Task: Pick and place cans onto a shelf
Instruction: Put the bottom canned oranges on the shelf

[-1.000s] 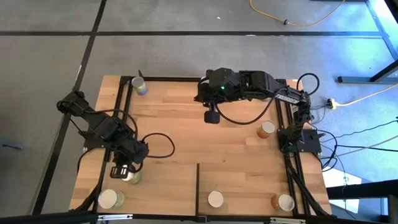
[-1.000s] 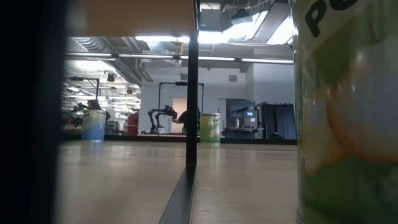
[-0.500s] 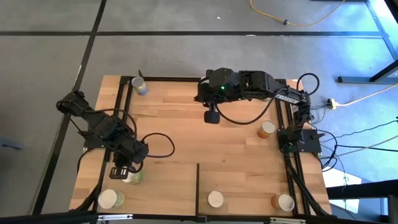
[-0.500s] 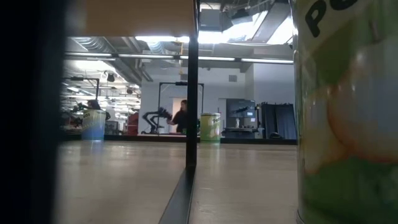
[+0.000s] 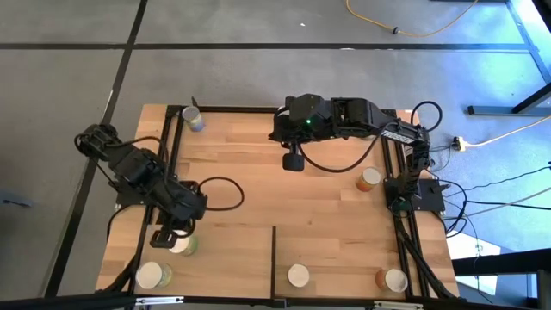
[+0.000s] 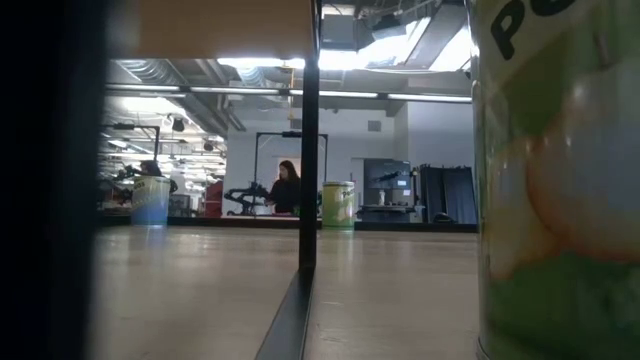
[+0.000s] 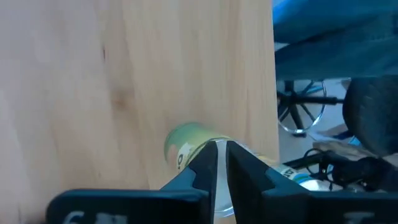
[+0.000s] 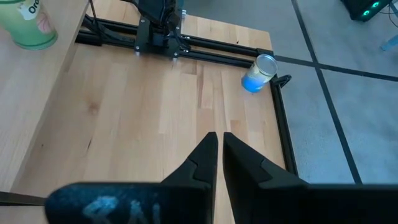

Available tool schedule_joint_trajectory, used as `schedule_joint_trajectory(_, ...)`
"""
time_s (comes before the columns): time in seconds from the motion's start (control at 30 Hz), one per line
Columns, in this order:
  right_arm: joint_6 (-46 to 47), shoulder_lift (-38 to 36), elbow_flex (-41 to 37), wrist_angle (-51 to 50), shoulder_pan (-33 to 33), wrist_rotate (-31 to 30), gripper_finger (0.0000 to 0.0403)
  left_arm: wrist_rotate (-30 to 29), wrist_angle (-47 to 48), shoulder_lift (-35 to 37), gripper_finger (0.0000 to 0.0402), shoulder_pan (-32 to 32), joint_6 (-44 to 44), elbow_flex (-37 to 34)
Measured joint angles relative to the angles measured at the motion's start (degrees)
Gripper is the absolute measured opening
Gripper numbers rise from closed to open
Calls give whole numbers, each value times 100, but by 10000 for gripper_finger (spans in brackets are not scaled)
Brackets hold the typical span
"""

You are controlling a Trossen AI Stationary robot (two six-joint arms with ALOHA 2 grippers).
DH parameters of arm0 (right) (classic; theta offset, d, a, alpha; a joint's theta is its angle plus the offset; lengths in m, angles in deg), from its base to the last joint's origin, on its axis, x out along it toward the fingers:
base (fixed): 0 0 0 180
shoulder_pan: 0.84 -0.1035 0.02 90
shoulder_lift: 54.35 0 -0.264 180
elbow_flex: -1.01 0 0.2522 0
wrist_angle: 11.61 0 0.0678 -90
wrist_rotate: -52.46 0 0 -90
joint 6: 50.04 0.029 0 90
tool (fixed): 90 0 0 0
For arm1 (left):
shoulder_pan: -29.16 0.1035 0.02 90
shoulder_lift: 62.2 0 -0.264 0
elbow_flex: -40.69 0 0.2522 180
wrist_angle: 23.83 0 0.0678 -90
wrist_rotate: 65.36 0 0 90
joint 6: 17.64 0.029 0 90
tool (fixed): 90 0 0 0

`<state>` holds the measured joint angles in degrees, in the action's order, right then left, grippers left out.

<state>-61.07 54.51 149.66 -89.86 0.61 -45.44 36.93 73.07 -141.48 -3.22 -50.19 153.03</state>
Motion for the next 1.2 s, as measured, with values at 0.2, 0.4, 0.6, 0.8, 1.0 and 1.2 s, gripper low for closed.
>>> schedule_joint_trajectory(0.2,-4,0,0,-3,0,0,29,113,21,-273,2,11,311,-17)
schedule_joint_trajectory(0.4,-9,0,0,6,0,0,29,165,-15,-444,1,42,393,-17)
schedule_joint_trajectory(0.6,-17,0,0,43,1,0,29,366,-24,-689,0,54,265,-19)
schedule_joint_trajectory(0.8,-146,0,0,41,-11,0,29,372,-32,-852,0,54,39,-19)
schedule_joint_trajectory(1.0,-188,0,0,41,-15,0,29,372,-59,-859,0,53,-395,-19)
schedule_joint_trajectory(1.2,-299,0,0,39,-17,2,29,369,59,-859,0,-8,-633,-19)
